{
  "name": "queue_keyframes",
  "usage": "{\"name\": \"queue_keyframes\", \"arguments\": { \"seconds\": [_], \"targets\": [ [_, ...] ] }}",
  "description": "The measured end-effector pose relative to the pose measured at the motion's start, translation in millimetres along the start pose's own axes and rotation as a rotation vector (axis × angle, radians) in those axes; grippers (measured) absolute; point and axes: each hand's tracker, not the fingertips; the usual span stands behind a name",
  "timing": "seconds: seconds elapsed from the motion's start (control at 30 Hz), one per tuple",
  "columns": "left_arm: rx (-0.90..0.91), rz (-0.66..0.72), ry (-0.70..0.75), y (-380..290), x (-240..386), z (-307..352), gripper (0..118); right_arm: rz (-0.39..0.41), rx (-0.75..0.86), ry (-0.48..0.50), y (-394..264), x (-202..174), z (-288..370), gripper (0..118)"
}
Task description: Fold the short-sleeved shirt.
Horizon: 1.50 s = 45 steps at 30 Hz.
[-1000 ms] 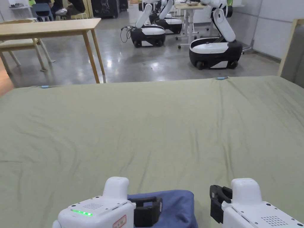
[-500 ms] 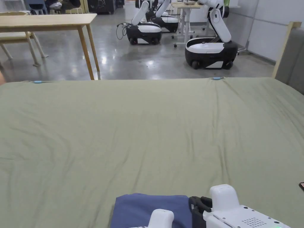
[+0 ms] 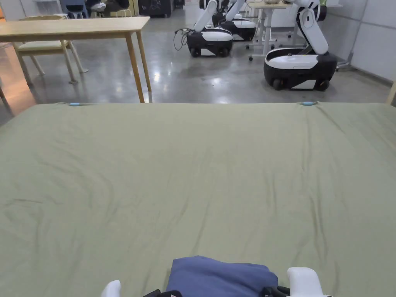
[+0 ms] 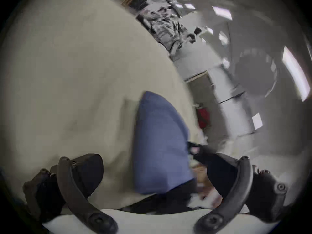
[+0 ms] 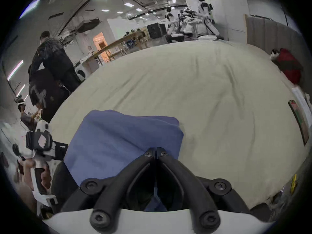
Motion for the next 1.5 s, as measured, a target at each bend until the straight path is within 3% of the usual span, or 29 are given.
{"name": "queue_keyframes", "arguments": {
  "seconds": [0.07,0.1,0.17,0.2,0.3,0.4,0.73,0.83,1.0,1.07,1.1,1.17,1.2,1.37,1.5],
  "targets": [
    [-0.029,0.048,-0.152,2.1,-1.0,-22.6,115,0.014,0.007,0.003,-0.2,-2.0,0.2,3],
    [-0.032,0.05,-0.168,-0.2,3.9,-38.4,105,0.019,0.013,0.005,0.0,-2.9,0.0,3],
    [-0.03,0.034,-0.084,-1.6,5.7,-58.9,21,0.024,0.019,0.003,0.9,-5.5,0.9,3],
    [-0.013,0.032,0.011,0.2,1.1,-65.0,22,0.026,0.019,-0.001,1.9,-6.9,1.5,3],
    [0.026,0.12,-0.038,6.7,-15.2,-55.4,22,0.042,0.029,-0.009,6.1,-16.1,13.6,3],
    [0.072,-0.019,0.059,24.3,-9.0,-10.4,22,0.096,0.048,-0.014,10.0,-27.0,17.1,3],
    [0.259,-0.22,0.375,167.1,-47.7,256.7,22,0.16,0.031,0.014,26.1,-96.2,-15.1,3],
    [0.241,-0.264,0.484,206.9,-58.0,322.6,22,0.174,0.02,0.034,27.1,-120.7,-22.9,3],
    [0.257,-0.168,0.66,249.9,-111.7,385.5,22,0.192,-0.004,0.052,19.6,-138.0,-39.0,3],
    [0.26,-0.169,0.637,249.1,-118.7,389.0,22,0.197,-0.016,0.053,15.1,-137.8,-44.4,3],
    [0.266,-0.174,0.627,238.1,-109.4,381.1,31,0.199,-0.02,0.052,13.7,-138.2,-45.0,3],
    [0.31,-0.218,0.678,232.4,-102.2,381.4,97,0.205,-0.027,0.047,11.6,-134.2,-46.1,3],
    [0.327,-0.225,0.719,228.1,-97.9,382.5,115,0.208,-0.028,0.043,11.7,-131.8,-45.6,3],
    [0.49,-0.285,0.819,220.0,-66.5,426.2,114,0.19,0.007,0.023,19.2,-118.2,-28.5,3],
    [0.655,-0.45,0.796,189.1,5.1,406.1,112,0.154,0.081,-0.002,26.0,-101.8,-6.6,3]
  ]
}}
